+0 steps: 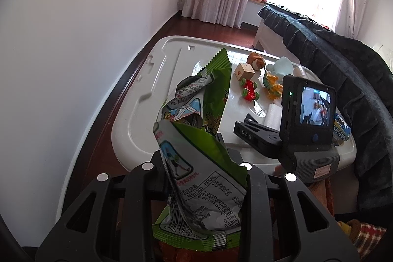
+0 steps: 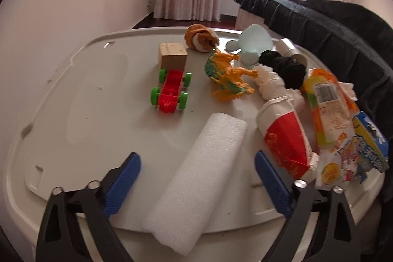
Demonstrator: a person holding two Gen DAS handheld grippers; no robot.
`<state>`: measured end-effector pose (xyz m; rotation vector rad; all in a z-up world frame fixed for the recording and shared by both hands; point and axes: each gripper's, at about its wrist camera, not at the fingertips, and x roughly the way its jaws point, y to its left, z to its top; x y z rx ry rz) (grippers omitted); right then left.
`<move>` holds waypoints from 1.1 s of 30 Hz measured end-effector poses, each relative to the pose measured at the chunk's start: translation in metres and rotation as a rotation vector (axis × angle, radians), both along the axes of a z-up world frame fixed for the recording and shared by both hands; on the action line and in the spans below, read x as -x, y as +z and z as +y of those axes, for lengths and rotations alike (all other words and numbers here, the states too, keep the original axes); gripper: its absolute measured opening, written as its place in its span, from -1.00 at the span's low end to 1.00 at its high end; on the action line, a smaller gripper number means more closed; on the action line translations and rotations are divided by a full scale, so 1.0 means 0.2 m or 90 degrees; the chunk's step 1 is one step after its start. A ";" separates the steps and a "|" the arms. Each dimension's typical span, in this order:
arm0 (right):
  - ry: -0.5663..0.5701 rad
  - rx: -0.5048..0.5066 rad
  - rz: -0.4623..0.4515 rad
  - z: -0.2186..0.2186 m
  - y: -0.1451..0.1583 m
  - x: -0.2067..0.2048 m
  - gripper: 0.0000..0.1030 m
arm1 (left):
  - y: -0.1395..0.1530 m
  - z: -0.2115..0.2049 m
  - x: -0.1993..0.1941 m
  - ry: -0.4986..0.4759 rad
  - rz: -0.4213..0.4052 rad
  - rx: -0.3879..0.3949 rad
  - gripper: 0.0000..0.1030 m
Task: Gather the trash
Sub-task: 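Lift the green chip bag with the left gripper while the right gripper grasps the white foam strip, then drop the chip bag and foam strip into the orange-lined bin with both grippers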
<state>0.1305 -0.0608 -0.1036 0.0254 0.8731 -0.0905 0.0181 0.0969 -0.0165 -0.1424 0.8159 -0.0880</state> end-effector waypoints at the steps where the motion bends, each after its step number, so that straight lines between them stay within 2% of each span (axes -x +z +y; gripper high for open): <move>1: 0.011 -0.006 0.002 0.01 0.00 0.00 0.38 | 0.00 0.00 0.00 0.000 0.001 0.001 -0.44; 2: 0.026 -0.014 0.004 0.02 0.01 0.01 0.17 | -0.01 0.00 0.00 -0.002 0.002 0.002 -0.44; 3: 0.039 -0.020 0.005 0.03 0.02 0.02 0.04 | -0.01 -0.01 0.00 -0.004 0.003 0.000 -0.44; 4: 0.053 -0.025 0.005 0.04 0.02 0.02 -0.23 | -0.01 -0.01 0.00 -0.006 0.004 -0.001 -0.44; 5: 0.066 -0.025 0.003 0.05 0.03 0.03 -0.37 | -0.01 -0.02 0.00 -0.008 0.005 0.000 -0.44; 11: 0.131 -0.106 -0.023 0.01 0.05 0.10 -0.48 | -0.03 -0.05 0.02 -0.016 0.006 -0.005 -0.43; 16: 0.151 -0.088 -0.048 -0.05 0.11 0.21 -0.49 | -0.05 -0.08 0.01 -0.027 0.013 -0.006 -0.43; 20: 0.161 -0.085 -0.054 -0.13 0.22 0.36 -0.49 | -0.05 -0.12 0.03 -0.045 0.019 0.001 -0.43; 27: 0.156 -0.080 -0.008 -0.32 0.38 0.78 -0.48 | -0.11 -0.28 0.17 -0.099 0.055 0.007 -0.43; 33: 0.120 -0.085 0.045 -0.45 0.33 1.06 -0.47 | -0.25 -0.41 0.28 -0.137 0.112 -0.003 -0.43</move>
